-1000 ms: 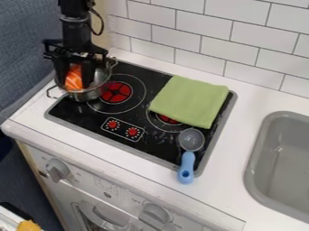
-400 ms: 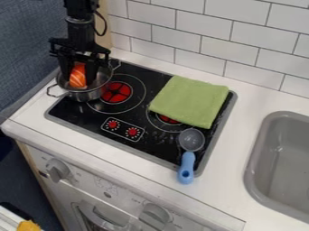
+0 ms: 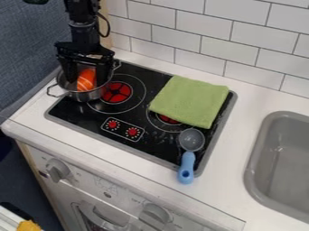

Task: Put the orange object inside the silver pot

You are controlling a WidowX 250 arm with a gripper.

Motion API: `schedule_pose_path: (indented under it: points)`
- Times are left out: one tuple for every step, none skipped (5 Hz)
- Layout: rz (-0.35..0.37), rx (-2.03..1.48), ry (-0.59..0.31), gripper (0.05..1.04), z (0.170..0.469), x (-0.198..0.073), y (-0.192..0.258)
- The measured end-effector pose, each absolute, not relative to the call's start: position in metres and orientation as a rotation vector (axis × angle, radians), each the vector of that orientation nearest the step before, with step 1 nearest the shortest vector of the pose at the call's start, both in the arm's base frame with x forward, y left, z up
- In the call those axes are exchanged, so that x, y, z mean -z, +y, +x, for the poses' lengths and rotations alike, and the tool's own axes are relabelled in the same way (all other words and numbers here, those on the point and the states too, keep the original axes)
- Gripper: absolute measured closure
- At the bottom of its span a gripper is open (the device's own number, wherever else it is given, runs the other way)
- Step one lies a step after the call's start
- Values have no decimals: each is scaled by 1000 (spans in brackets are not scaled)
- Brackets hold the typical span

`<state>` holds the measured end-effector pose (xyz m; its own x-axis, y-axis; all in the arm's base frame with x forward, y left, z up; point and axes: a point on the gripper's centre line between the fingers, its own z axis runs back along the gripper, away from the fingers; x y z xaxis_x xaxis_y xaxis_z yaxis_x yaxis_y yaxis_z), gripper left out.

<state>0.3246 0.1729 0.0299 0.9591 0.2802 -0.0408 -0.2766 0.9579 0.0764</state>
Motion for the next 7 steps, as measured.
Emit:
schedule_pose_path:
  points:
    - [61,-248,6,79,326,-50,171]
    - [52,-225,-34,83,322,-79,163]
    - [47,-134,-31,83,323,-80,149]
    - [82,-70,-6,83,325,-76,137]
    - [83,-63,-8,83,327,-76,134]
    - [83,-63,-8,83,327,-76,134]
    - [83,-63,-8,83,327,-76,134]
